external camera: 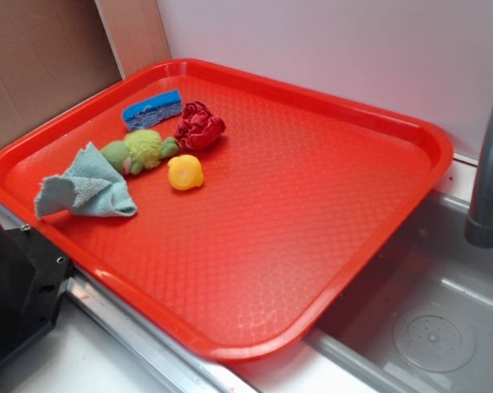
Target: Grab the blue cloth.
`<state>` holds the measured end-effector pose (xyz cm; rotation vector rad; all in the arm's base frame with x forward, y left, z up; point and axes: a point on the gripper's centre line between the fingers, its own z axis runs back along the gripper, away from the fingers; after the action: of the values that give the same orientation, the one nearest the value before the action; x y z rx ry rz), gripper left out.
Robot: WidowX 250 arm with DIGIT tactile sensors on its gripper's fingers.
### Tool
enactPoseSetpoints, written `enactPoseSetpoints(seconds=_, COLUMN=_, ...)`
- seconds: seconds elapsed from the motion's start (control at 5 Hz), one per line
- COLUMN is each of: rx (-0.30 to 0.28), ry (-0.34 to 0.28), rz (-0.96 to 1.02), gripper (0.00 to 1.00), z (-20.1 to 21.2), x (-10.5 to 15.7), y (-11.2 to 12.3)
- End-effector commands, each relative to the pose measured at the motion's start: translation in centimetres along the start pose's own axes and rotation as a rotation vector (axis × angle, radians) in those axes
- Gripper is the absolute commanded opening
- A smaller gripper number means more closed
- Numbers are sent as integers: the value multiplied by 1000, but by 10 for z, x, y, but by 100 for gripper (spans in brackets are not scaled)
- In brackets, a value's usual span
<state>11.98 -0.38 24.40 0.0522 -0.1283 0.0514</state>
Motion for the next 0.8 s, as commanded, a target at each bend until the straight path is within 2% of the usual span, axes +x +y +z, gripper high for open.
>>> enactPoseSetpoints(seconds=0.0, rx=0, ry=0, rz=0, gripper=100, z=0, x=0, y=0)
enactPoseSetpoints(seconds=0.2, rx=-8, ry=-21, rz=68, gripper=100, z=-17, x=3, y=0)
enactPoseSetpoints(seconds=0.6, rx=32, ry=-40, rz=167, gripper=100, z=-71, x=-4, y=-1)
